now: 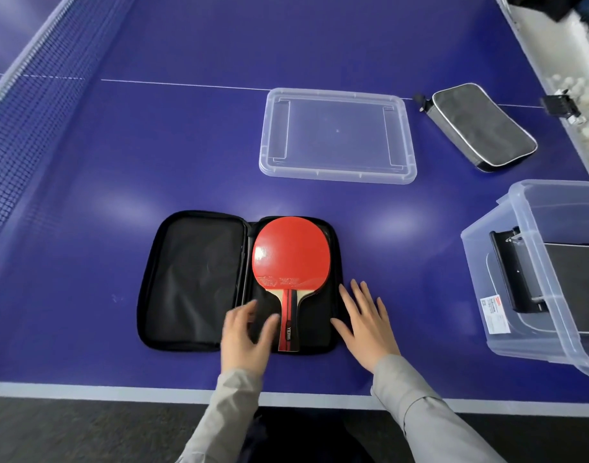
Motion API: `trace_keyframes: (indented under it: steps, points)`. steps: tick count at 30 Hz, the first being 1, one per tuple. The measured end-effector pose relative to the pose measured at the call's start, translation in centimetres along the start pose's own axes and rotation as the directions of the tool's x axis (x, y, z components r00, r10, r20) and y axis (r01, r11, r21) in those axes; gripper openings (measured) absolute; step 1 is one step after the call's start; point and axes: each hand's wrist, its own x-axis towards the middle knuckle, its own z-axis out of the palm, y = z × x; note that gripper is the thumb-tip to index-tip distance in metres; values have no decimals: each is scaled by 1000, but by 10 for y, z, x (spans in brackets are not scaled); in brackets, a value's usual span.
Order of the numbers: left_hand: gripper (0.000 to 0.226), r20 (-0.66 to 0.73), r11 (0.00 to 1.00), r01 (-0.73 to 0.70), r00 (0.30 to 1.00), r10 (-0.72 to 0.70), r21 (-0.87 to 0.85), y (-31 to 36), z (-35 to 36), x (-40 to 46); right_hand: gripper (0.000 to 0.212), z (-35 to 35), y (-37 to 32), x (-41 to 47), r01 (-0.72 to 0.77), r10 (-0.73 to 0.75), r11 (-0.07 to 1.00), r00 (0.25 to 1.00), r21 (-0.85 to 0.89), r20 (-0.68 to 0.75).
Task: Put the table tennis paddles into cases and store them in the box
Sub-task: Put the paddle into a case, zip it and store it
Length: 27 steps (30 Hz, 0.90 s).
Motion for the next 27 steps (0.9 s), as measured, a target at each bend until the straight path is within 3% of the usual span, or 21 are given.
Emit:
trace_keyframes:
  steps: [2, 5, 7, 11, 17, 22, 27]
  points:
    - [42, -198, 996, 20, 980, -2, 87, -18, -29, 14, 66, 0, -1, -3, -8, 8, 1000, 1000, 14, 9]
    - [51, -363, 955, 238, 918, -161, 177, -44, -71, 39, 66, 0, -4, -8, -25, 24, 999, 1000, 29, 16]
    - [59, -375, 910, 358, 889, -264, 208, -59, -90, 53, 65, 1, -6, -11, -32, 31, 999, 999, 31, 20]
    - [64, -324, 875, 441, 873, -365, 201, -82, -110, 68, 65, 2, -10, -16, -49, 48, 998, 999, 48, 26]
    - [36, -265, 927, 370, 902, -341, 63, -94, -122, 67, 65, -1, -13, -17, -68, 66, 996, 997, 55, 40]
    - [35, -188, 906, 302, 912, -365, -296, -63, -143, 51, 64, -5, -17, -21, -87, 83, 993, 995, 81, 51]
    - [42, -108, 890, 132, 974, -197, -435, -6, -152, 25, 62, -25, -26, -25, -97, 112, 968, 992, 233, -53]
